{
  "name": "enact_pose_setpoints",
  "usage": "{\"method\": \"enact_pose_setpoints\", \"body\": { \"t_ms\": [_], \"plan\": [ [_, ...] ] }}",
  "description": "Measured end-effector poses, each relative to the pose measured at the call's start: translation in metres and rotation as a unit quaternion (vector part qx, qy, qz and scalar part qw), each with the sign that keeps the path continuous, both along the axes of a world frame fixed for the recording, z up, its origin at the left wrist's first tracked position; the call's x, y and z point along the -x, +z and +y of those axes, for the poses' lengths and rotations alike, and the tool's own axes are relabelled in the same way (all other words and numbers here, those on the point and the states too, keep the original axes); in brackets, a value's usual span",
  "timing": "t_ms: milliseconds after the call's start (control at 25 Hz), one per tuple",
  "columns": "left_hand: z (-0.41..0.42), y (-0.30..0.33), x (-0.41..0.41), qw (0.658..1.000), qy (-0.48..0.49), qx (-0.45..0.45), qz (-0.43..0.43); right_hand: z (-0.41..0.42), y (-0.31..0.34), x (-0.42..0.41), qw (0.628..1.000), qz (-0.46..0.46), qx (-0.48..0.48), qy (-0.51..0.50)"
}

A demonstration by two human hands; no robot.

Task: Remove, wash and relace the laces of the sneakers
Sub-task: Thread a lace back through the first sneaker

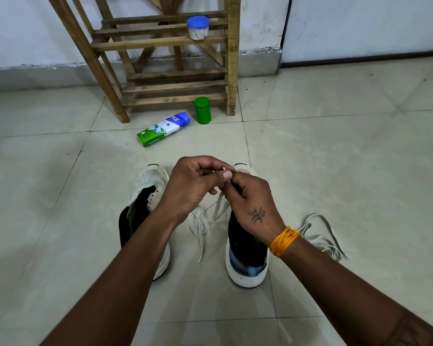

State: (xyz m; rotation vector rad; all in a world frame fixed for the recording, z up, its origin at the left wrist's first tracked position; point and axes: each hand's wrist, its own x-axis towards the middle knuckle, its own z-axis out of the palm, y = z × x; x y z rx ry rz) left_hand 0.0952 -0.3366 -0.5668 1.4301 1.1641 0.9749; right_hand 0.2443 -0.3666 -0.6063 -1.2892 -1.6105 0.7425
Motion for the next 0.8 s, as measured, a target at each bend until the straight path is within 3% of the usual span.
{"method": "enact_pose_setpoints", "body": {
  "t_ms": [80,320,600,800],
  "plan": [
    [0.002,-0.005,-0.002,1.000,0.020,-0.017,0.010,-0.001,-0.002,-0.006,0.999,-0.009,0.030,-0.019],
    [0.006,-0.023,-0.018,0.997,0.020,-0.024,0.069,-0.019,-0.024,-0.038,0.970,0.068,0.096,-0.210],
    [-0.001,-0.050,-0.056,0.976,0.016,-0.016,0.216,-0.029,-0.046,-0.039,0.943,-0.197,0.193,-0.184],
    [-0.017,-0.068,-0.069,0.915,0.018,-0.110,0.388,-0.026,-0.058,-0.038,0.949,-0.186,0.139,-0.214]
  ]
}}
